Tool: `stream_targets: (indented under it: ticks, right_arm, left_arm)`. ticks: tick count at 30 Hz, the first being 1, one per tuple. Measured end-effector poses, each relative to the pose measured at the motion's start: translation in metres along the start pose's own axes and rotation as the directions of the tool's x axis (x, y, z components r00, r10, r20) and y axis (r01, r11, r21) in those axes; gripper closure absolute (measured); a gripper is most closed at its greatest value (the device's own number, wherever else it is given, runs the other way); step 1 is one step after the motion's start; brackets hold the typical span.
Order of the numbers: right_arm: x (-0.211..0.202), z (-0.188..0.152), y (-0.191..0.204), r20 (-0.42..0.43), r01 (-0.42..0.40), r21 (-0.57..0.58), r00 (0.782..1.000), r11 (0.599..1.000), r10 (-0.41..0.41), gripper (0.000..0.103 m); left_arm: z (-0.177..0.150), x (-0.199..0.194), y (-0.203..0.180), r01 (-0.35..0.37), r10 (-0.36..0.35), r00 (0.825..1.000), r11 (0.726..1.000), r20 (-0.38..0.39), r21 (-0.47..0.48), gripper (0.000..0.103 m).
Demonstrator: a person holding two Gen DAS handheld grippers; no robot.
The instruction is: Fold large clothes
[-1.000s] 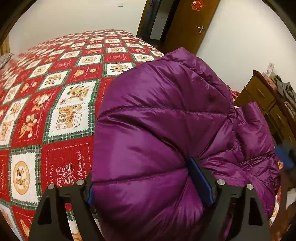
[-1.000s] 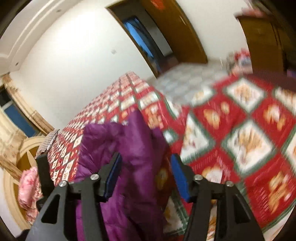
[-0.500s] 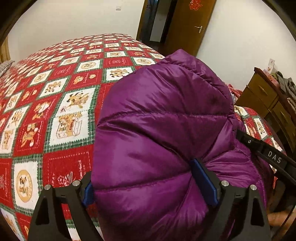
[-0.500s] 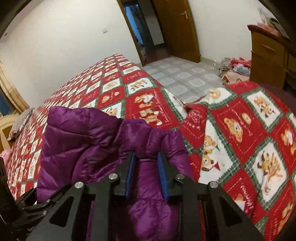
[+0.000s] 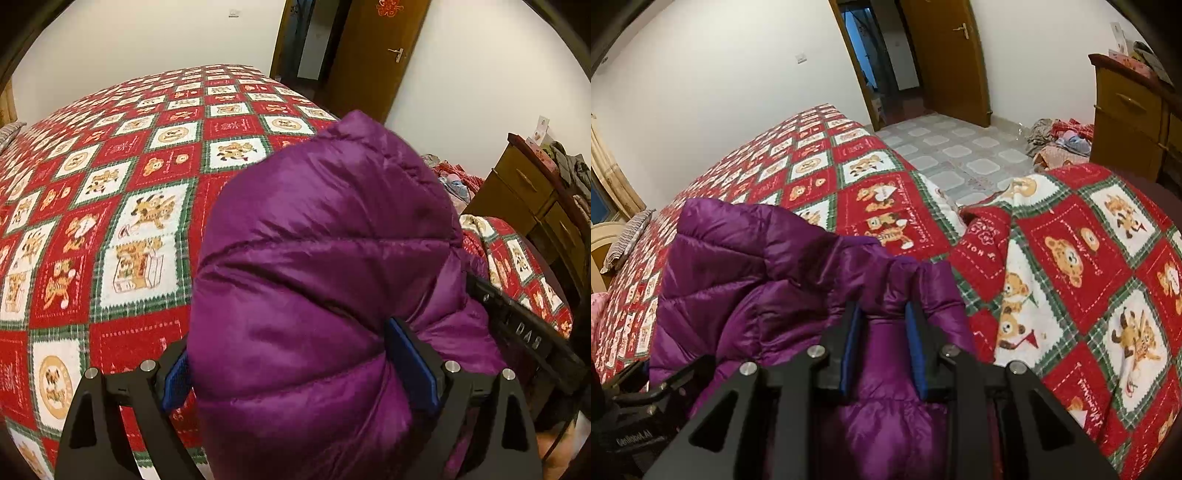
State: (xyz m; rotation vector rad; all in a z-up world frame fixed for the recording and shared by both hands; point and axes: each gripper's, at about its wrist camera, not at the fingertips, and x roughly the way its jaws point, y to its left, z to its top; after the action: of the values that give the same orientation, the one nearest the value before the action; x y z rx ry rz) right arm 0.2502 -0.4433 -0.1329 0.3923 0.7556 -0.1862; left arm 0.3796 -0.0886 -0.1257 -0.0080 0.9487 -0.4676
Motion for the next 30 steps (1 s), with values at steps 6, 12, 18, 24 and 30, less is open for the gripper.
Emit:
stream_targets:
  ticks: [6,12,18,24,30]
  right_arm:
    - [0.001,-0.001,-0.003,0.006,-0.021,0.015,1.000,1.000,0.021,0.074]
    - [0.001,0.000,-0.004,0.007,-0.027,0.019,1.000,0.999,0.027,0.074]
    - [0.001,0.000,-0.005,0.011,-0.040,0.029,0.999,0.999,0.040,0.074]
    - [0.002,0.001,-0.006,0.010,-0.048,0.036,0.999,0.998,0.048,0.074]
    - [0.004,0.002,-0.004,0.007,-0.034,0.023,0.999,0.999,0.034,0.074]
  left_arm:
    - [0.025,-0.023,-0.006,0.023,-0.034,0.987,0.997,0.154,0.074,0.009]
    - [0.063,0.009,-0.019,-0.056,0.039,0.990,0.990,0.133,0.126,0.009]
    - [0.062,0.055,-0.018,-0.133,0.129,0.991,0.979,0.032,0.158,0.009]
    - [0.060,0.071,-0.017,-0.146,0.147,0.989,0.977,0.006,0.156,0.008]
    - [0.056,0.063,-0.016,-0.153,0.153,0.988,0.974,0.011,0.168,0.008]
